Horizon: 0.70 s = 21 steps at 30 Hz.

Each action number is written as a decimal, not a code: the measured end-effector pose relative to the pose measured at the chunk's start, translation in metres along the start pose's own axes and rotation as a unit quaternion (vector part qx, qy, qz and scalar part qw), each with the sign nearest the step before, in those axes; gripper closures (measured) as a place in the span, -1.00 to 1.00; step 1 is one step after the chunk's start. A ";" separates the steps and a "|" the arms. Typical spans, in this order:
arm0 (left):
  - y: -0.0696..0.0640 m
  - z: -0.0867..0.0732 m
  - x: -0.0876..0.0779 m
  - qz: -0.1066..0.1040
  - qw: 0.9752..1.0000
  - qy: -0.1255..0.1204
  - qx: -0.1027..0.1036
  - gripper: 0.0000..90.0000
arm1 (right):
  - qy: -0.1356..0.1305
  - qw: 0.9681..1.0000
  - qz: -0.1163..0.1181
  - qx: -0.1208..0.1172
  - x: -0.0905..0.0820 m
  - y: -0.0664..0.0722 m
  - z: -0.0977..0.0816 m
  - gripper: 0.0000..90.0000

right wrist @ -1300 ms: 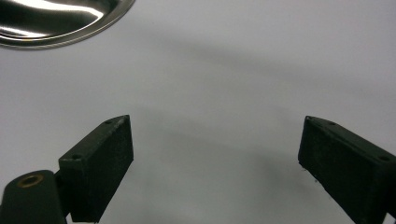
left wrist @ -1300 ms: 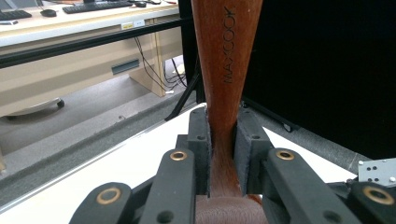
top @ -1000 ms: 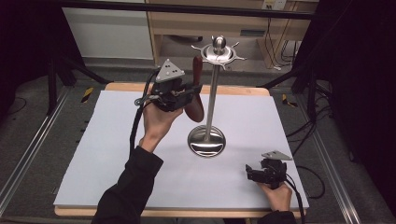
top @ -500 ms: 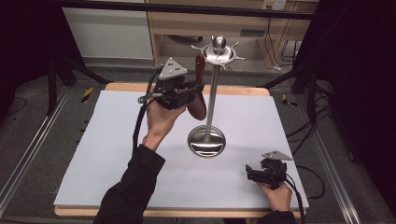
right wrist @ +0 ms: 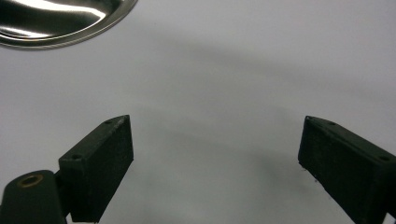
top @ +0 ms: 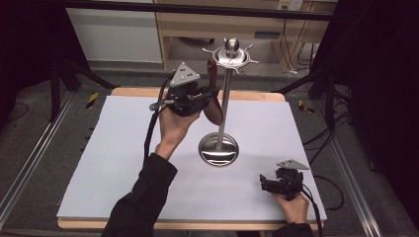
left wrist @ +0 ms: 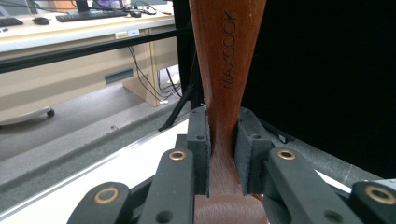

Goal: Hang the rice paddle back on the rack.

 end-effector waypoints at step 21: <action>-0.001 -0.017 -0.017 0.025 0.999 -0.009 0.022 -0.02 | 0.000 1.000 -0.005 -0.004 0.000 -0.001 -0.001 -0.76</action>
Point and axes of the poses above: each handheld gripper's, and its own axes: x roughly forward along the jaws, z roughly out of its top, y roughly to its left, the point moved 8 cm from there along x, roughly forward along the jaws, and after that the axes turned 2 degrees about y, right-handed, at the moved point
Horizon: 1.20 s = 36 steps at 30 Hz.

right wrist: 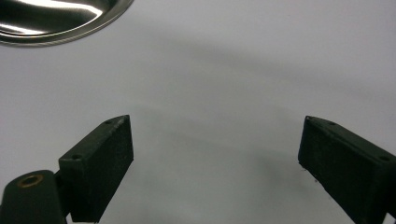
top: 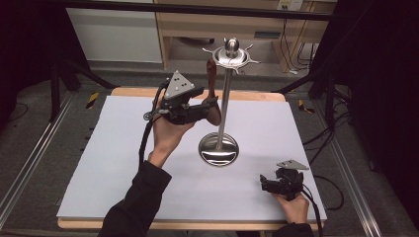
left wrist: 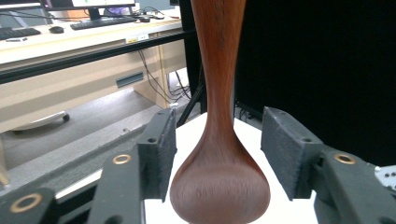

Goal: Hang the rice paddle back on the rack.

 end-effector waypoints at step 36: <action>0.034 -0.151 -0.057 0.023 0.996 0.079 -0.044 -0.26 | -0.001 1.000 -0.007 0.005 0.000 0.002 -0.002 -0.78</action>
Point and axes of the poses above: each handheld gripper's, and its own axes: x roughly forward along the jaws, z roughly out of its top, y roughly to its left, the point moved 8 cm from there along x, roughly forward along the jaws, and after that the axes turned 2 degrees about y, right-handed, at the moved point
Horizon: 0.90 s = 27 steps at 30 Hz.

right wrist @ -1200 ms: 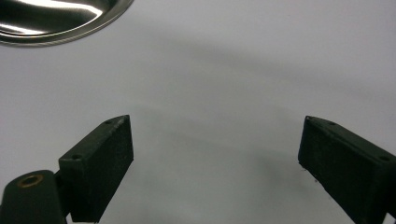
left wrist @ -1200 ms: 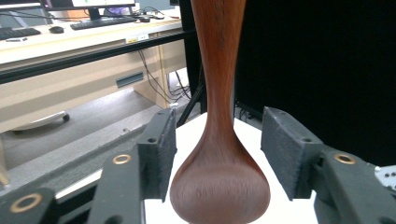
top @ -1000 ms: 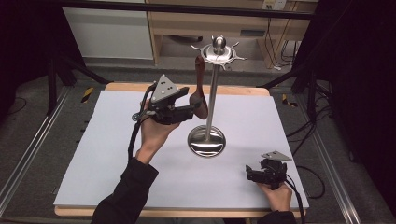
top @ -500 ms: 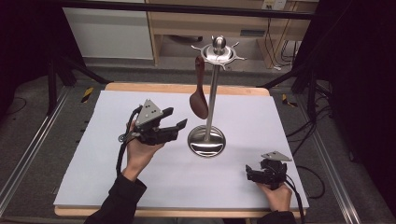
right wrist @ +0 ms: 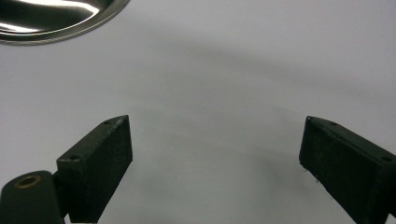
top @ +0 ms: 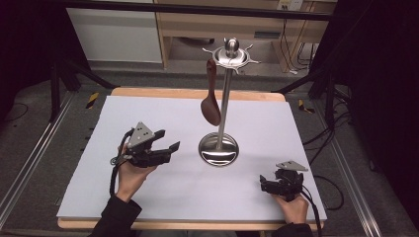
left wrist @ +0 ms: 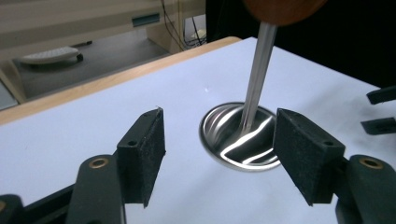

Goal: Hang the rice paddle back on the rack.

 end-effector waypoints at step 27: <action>0.049 -0.109 -0.021 0.072 0.993 0.079 -0.050 -0.39 | -0.004 1.000 -0.014 0.019 -0.004 -0.016 -0.006 -0.78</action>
Point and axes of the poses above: each handheld gripper's, and its own axes: x roughly forward along the jaws, z roughly out of its top, y roughly to its left, the point moved 8 cm from there along x, roughly forward along the jaws, and after that the axes turned 2 degrees about y, right-handed, at the moved point
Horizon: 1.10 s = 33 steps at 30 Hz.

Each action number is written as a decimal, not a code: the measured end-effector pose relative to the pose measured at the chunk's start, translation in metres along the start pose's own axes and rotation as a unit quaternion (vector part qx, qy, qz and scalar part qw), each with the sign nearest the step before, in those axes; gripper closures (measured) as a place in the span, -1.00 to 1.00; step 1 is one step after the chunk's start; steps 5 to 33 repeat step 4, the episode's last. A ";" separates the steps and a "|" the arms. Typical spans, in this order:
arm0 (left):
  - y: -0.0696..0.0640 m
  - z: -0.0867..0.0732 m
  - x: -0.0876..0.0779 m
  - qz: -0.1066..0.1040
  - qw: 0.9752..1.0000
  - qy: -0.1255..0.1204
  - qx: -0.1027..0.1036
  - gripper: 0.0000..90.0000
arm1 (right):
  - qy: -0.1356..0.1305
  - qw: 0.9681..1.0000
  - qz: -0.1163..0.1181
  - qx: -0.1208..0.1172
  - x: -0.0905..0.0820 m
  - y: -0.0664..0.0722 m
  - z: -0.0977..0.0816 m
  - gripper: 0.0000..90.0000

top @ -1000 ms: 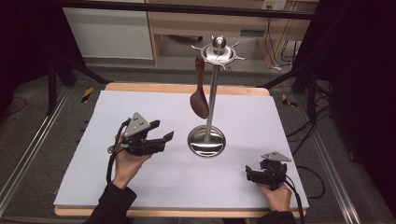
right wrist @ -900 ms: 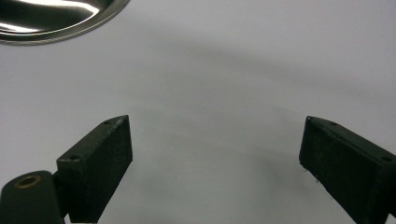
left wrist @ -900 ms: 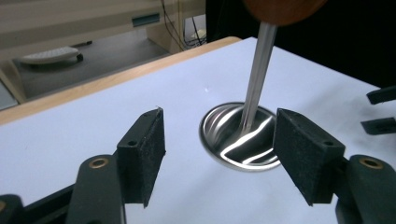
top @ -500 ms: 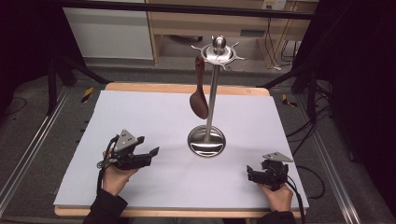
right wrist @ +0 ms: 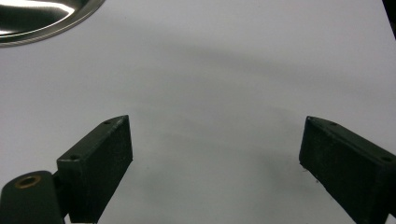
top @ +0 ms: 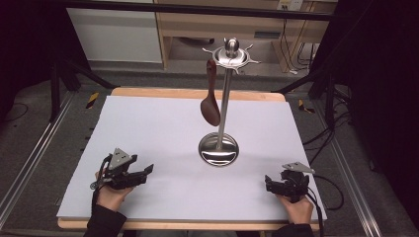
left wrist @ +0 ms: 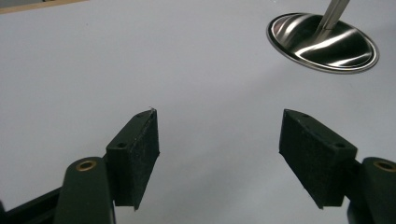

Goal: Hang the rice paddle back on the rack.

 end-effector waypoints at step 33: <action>0.011 -0.008 -0.002 0.019 1.000 0.011 0.003 -0.39 | 0.002 1.000 -0.001 -0.006 0.001 0.000 -0.001 -0.78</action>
Point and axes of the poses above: each handheld gripper's, and its own axes: x roughly forward along the jaws, z roughly out of its top, y roughly to its left, the point moved 8 cm from there along x, roughly forward along the jaws, and after that the axes turned 2 degrees about y, right-handed, at the moved point
